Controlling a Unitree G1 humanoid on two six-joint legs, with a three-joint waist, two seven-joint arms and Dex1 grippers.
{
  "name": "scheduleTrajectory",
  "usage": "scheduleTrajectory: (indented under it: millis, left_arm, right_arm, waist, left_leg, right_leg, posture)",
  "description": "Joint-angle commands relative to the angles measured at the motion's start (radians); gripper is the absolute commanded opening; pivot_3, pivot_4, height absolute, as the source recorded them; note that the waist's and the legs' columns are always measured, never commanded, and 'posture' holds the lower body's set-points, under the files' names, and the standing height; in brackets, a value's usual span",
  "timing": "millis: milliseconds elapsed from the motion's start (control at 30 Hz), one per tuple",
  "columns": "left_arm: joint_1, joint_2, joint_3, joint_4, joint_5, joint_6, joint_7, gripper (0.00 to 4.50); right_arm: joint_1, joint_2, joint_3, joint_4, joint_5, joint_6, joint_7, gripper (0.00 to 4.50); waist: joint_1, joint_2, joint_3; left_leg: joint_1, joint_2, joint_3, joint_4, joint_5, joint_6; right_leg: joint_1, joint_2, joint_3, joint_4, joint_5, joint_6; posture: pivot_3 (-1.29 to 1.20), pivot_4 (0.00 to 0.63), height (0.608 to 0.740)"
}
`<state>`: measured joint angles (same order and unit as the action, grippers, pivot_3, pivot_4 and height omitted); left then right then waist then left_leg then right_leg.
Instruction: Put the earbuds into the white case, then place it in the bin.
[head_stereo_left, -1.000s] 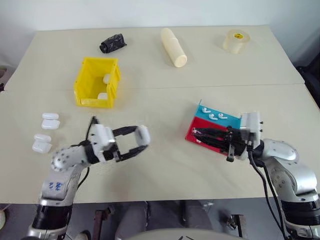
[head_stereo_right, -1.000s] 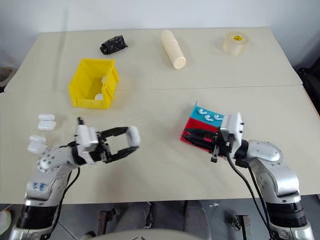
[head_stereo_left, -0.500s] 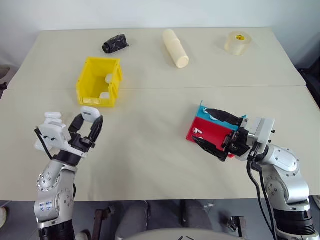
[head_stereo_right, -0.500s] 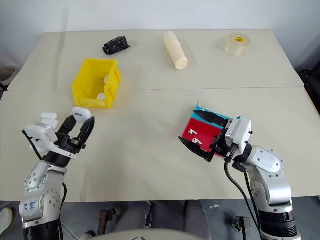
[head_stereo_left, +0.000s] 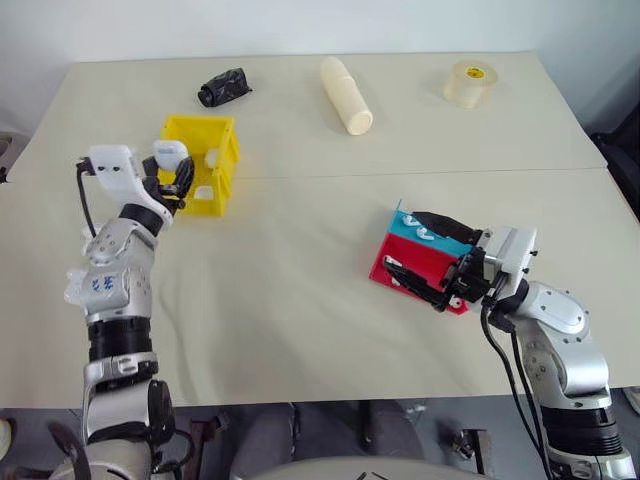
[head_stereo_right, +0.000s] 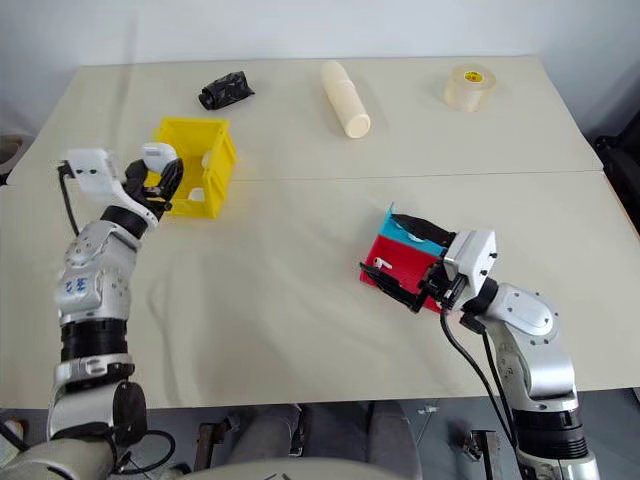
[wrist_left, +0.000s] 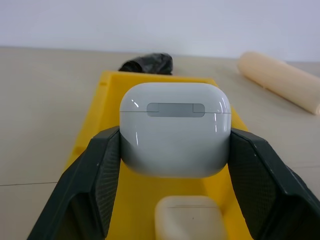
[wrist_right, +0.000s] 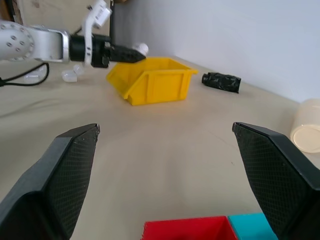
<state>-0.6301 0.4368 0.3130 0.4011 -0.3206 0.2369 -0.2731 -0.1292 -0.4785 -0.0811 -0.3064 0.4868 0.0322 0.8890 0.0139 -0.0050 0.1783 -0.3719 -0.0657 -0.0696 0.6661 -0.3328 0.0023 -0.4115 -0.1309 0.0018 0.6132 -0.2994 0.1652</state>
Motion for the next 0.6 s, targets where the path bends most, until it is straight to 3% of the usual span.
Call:
scheduleTrajectory:
  millis: [33,133,300,600]
  left_arm:
    - [-0.028,0.026,-0.009,0.034,0.017,-0.026,-0.039,3.75]
    - [-0.013,0.034,-0.008,0.021,0.026,-0.053,-0.054,4.47]
    - [0.095,0.059,0.025,-0.136,-0.059,-0.061,-0.188,4.47]
    - [0.513,0.253,0.033,-0.533,-0.148,-0.089,-0.575,4.47]
  right_arm:
    - [-0.005,0.012,0.008,-0.047,0.0,-0.011,-0.022,4.5]
    - [-0.002,0.016,0.014,-0.05,-0.002,-0.012,-0.027,4.5]
    - [0.006,0.006,0.011,-0.038,0.004,-0.019,-0.014,4.5]
    - [0.025,-0.121,-0.012,0.04,0.059,0.003,0.174,4.5]
  waist:
    - [-0.003,0.0,0.0]
    - [-0.003,0.0,0.0]
    - [-0.01,0.0,0.0]
    - [-0.016,0.0,0.0]
  left_leg:
    - [0.0,0.0,0.0,0.0,0.0,0.0]
    - [0.0,0.0,0.0,0.0,0.0,0.0]
    - [0.0,0.005,0.0,0.0,0.0,0.0]
    - [0.001,0.006,0.0,-0.001,0.0,0.0]
  right_leg:
    - [0.0,0.0,0.0,0.0,0.0,0.0]
    - [0.0,0.0,0.0,0.0,0.0,0.0]
    - [0.0,0.0,0.0,0.001,0.0,0.0]
    - [0.001,-0.001,0.0,-0.001,0.0,0.0]
  posture:
    - [0.0,0.15,0.74]
    - [0.0,0.15,0.74]
    - [0.0,0.15,0.74]
    - [0.0,0.15,0.74]
